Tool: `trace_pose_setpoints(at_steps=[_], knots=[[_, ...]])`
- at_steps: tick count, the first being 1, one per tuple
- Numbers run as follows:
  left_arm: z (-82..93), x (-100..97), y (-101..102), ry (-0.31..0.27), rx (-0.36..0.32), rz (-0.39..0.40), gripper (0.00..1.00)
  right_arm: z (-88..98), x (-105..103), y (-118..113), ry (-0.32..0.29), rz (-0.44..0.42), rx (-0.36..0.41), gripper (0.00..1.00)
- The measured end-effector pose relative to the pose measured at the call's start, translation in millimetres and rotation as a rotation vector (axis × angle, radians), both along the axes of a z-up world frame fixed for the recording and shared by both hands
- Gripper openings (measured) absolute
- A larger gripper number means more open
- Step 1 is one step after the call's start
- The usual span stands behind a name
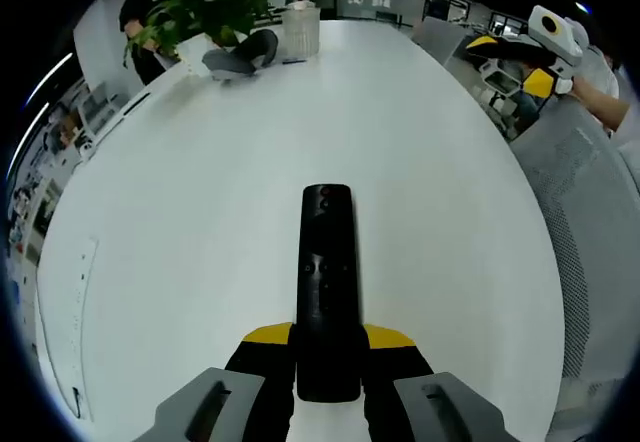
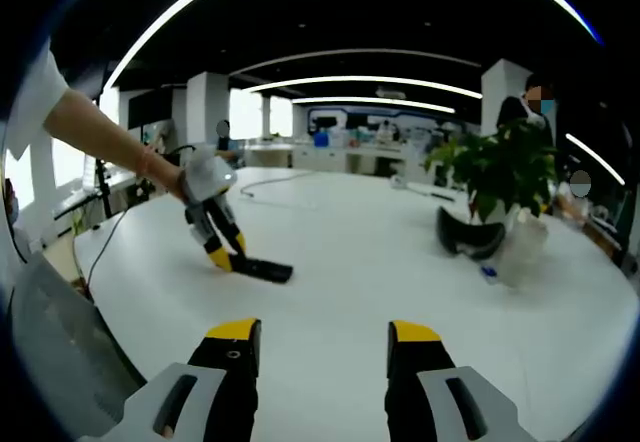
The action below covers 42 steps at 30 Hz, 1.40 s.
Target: Press the specified remote control buttons in sequence, fully releasing each button before pressing the next.
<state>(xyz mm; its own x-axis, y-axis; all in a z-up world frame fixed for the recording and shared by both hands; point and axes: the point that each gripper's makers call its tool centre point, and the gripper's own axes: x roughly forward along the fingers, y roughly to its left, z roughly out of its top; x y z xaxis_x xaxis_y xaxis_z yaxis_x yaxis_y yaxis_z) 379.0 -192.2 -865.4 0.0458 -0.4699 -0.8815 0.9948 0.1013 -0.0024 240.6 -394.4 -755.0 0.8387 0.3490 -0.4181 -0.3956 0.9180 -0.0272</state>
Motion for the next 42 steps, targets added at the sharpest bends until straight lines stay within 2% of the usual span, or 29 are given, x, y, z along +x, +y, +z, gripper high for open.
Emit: trace_pose_setpoints(at_steps=[10, 19, 26, 42], knots=[[-0.4, -15.7, 1, 0.003, 0.019, -0.059, 0.24, 0.9, 0, 1, -0.005, 0.002, 0.003, 0.47], [-1.0, -25.5, 0, 0.006, 0.048, -0.078, 0.24, 1.7, -1, 1, -0.009, 0.008, 0.002, 0.47], [-0.8, -32.9, 0, 0.021, 0.038, -0.065, 0.24, 1.6, -1, 2, -0.008, 0.013, 0.000, 0.46], [-0.8, -46.4, -1, 0.008, 0.062, -0.083, 0.24, 1.6, -1, 5, -0.008, 0.026, -0.001, 0.46]])
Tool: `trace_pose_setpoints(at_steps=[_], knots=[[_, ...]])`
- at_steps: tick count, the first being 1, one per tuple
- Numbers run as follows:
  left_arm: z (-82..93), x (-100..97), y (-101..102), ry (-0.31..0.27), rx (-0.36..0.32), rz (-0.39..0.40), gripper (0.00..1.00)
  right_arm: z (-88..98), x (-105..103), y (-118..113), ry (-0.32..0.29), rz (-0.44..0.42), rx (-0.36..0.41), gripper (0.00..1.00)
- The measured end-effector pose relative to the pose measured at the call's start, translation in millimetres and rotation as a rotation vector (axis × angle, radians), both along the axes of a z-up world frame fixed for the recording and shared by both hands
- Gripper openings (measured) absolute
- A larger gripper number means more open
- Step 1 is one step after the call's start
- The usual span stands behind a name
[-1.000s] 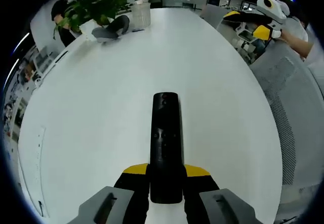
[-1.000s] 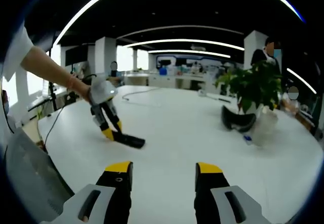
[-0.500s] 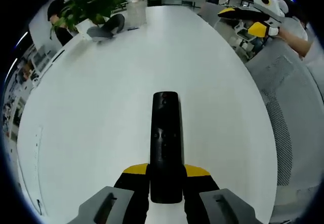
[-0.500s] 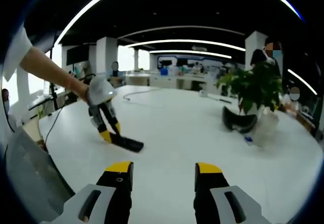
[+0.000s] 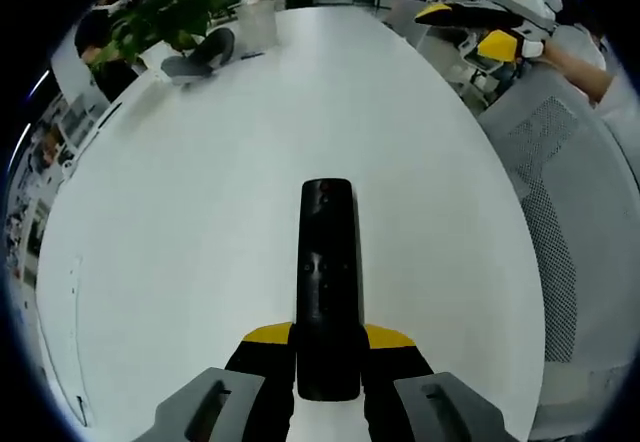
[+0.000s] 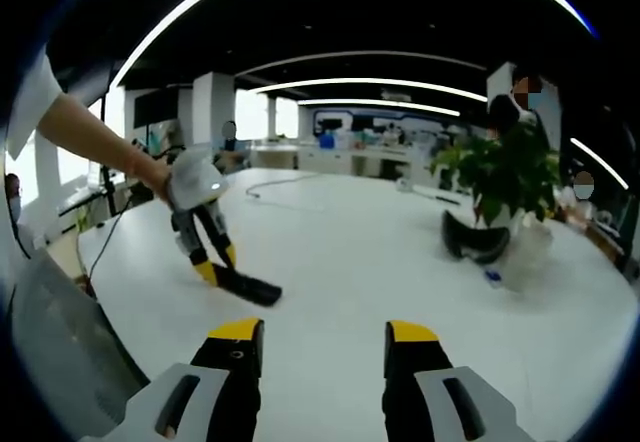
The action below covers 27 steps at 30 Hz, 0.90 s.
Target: Press the specified remote control buttons in sequence, fully releasing each button before pressing the next.
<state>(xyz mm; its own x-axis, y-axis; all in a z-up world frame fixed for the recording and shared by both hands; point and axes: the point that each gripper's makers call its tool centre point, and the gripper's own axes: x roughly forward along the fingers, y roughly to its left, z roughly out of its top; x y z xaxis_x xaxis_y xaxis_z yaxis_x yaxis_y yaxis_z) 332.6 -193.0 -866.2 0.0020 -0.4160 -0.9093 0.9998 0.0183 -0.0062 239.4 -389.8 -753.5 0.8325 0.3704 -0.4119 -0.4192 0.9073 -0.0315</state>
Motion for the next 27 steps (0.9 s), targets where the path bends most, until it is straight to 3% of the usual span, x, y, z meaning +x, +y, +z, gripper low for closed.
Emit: trace_pose_setpoints(at_steps=[27], knots=[[0.0, -24.0, -1, -0.003, -0.016, 0.014, 0.24, 0.6, -1, 1, -0.003, 0.009, 0.002, 0.45]])
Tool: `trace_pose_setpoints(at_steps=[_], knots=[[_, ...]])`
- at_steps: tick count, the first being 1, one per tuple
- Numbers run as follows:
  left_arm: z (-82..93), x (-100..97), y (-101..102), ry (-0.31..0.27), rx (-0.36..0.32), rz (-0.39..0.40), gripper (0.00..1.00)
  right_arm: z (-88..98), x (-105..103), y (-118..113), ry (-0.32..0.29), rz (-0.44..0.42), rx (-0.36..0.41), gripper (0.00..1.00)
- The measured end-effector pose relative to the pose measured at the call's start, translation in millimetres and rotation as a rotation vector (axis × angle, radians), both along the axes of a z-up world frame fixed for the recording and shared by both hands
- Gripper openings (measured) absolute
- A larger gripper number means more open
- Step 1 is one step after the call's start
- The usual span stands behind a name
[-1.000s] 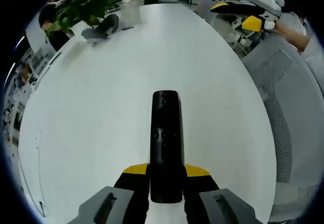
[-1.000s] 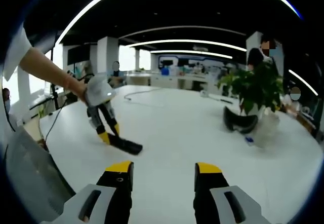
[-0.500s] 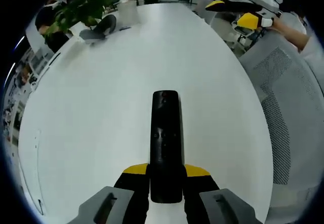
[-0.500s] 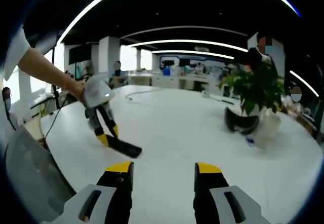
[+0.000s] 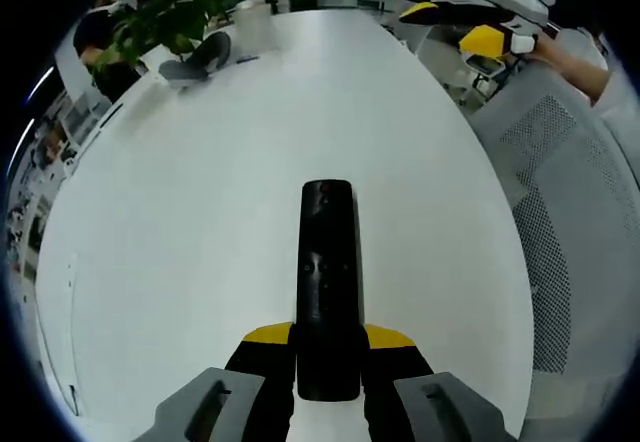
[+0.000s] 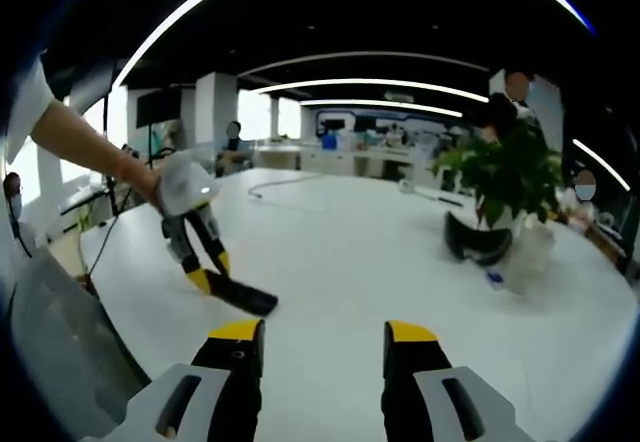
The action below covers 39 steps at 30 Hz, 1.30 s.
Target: Press the specified remote control buttons in sequence, fully releasing each button before pressing the next.
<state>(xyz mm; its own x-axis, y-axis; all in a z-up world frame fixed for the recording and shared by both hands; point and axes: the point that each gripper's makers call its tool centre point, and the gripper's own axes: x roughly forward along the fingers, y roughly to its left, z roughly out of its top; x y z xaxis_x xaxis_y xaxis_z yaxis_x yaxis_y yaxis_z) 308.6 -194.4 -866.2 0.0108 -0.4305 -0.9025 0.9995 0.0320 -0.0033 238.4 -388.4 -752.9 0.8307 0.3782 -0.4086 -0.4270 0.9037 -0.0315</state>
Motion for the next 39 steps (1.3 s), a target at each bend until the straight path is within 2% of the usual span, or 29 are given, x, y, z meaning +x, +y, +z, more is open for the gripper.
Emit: trace_pose_setpoints(at_steps=[16, 39], knots=[[0.2, -16.0, -2, 0.000, -0.036, 0.011, 0.24, -2.8, -1, 1, 0.013, 0.009, -0.015, 0.44], [0.4, -41.0, -6, 0.001, -0.028, 0.009, 0.24, -4.5, -1, 2, 0.021, 0.012, -0.026, 0.43]])
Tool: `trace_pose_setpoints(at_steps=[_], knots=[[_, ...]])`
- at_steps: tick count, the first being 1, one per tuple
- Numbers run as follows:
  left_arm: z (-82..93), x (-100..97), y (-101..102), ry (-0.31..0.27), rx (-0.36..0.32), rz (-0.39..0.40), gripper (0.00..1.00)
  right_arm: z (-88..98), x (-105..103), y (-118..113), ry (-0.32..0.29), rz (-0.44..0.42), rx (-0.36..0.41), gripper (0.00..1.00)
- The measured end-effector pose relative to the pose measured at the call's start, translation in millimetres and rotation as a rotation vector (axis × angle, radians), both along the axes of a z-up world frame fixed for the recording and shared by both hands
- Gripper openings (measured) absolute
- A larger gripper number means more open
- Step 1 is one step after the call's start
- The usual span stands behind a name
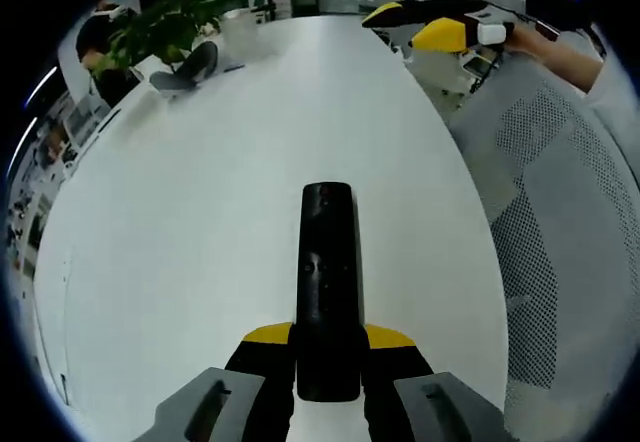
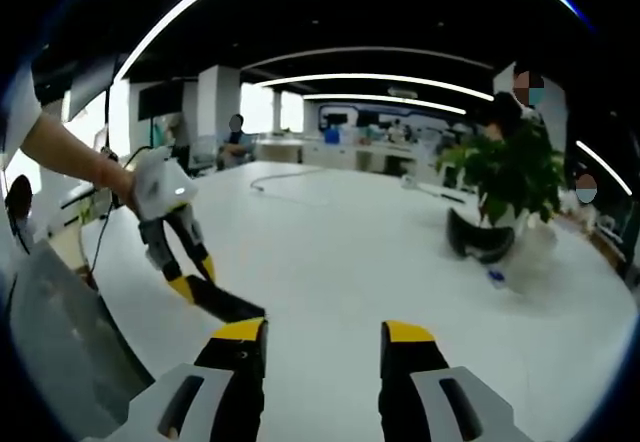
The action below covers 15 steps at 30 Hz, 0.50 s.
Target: Press the specified remote control buttons in sequence, fully releasing each button before pressing the next.
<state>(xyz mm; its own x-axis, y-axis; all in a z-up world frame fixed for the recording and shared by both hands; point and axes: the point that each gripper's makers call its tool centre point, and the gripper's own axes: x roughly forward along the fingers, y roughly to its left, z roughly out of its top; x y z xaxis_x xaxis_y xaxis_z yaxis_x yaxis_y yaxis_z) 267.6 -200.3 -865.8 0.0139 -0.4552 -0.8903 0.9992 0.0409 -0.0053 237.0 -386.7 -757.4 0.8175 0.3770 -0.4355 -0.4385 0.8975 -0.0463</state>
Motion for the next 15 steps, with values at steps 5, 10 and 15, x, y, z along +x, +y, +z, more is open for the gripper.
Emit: trace_pose_setpoints(at_steps=[5, 10, 15], knots=[[0.1, -6.4, -1, 0.000, 0.001, -0.004, 0.24, 0.0, 0, 0, 0.000, 0.002, 0.001, 0.43], [0.0, -12.4, -2, 0.002, -0.004, -0.004, 0.24, -0.3, 0, 1, 0.001, 0.005, -0.001, 0.43], [0.2, -20.5, -3, 0.001, -0.007, -0.011, 0.24, -1.0, 0, 1, 0.003, 0.009, -0.004, 0.42]])
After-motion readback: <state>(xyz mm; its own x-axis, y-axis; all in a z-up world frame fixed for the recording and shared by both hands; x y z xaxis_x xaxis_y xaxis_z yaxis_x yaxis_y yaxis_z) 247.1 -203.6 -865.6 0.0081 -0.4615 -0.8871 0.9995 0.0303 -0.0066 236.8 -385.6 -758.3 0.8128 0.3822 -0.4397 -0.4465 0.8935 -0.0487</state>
